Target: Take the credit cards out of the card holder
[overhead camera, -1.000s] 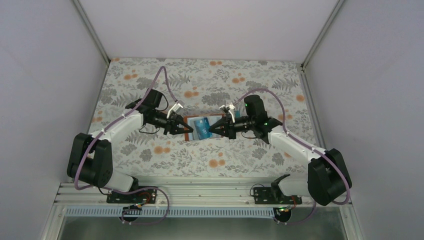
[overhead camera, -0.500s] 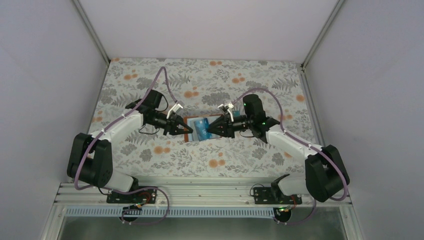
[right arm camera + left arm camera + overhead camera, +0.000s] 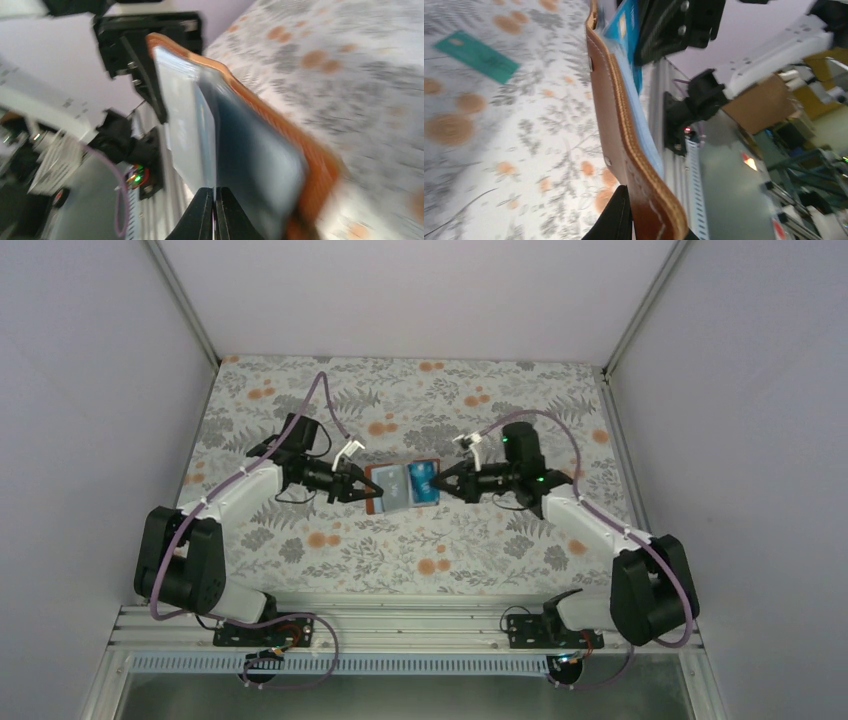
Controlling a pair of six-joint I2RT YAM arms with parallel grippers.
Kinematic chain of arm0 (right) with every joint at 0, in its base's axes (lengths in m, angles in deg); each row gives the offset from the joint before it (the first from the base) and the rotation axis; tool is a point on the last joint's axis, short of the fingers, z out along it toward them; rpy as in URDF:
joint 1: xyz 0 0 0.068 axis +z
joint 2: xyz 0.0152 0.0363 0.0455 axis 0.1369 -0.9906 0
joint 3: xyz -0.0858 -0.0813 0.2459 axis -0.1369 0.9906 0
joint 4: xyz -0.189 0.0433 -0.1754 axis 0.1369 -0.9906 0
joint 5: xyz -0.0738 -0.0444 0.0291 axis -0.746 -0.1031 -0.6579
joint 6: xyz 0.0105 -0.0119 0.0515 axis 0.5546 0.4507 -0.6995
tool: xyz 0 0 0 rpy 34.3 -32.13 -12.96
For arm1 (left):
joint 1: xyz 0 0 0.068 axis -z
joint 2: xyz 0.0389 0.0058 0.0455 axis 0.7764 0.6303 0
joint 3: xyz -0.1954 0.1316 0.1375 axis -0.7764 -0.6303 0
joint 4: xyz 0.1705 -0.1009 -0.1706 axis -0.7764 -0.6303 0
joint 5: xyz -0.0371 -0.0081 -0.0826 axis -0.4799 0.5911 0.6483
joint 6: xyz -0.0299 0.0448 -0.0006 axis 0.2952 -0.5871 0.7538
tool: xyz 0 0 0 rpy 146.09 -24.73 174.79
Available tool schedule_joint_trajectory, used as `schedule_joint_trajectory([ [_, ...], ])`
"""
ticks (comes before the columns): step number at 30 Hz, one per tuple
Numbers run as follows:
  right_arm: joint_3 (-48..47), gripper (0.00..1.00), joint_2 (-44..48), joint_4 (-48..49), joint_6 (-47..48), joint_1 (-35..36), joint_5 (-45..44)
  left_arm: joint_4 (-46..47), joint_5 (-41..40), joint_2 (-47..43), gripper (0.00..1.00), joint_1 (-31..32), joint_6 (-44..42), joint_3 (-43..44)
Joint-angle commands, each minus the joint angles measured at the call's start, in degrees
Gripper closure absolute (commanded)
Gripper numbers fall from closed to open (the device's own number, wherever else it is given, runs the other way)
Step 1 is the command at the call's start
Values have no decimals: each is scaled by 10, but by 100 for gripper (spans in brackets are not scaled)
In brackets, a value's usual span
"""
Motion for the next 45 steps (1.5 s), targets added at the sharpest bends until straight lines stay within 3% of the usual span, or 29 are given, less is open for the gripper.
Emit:
schedule_joint_trajectory([
  [1,-1,96,32,-81,-3,-103,-61,78,-79,-21,98,-18,77,-12],
  [6,5,96,43,-103,-13,-178,-53,103,-180,-23,98,-43,113,-18],
  [10,-20,96,-46,-101,-40,-182,-69,104,-209,-28,98,-47,120,-14],
  [16,-82,96,-211,-79,-58,-170,-24,106,-209,-41,98,-56,120,-18],
  [24,-174,96,-348,-83,-52,-129,0,111,-204,-33,98,-58,123,-18],
  [31,-190,96,-420,-63,-89,-119,-21,110,-199,-32,98,-57,120,-19],
  [39,-170,95,-411,-64,-104,-111,-96,111,-197,-27,97,-58,121,-21],
  [41,-172,87,-401,-66,-107,-109,-102,111,-195,-28,98,-57,121,-21],
  [45,-175,60,-355,-85,-100,-107,-117,109,-187,-30,98,-58,118,-21],
])
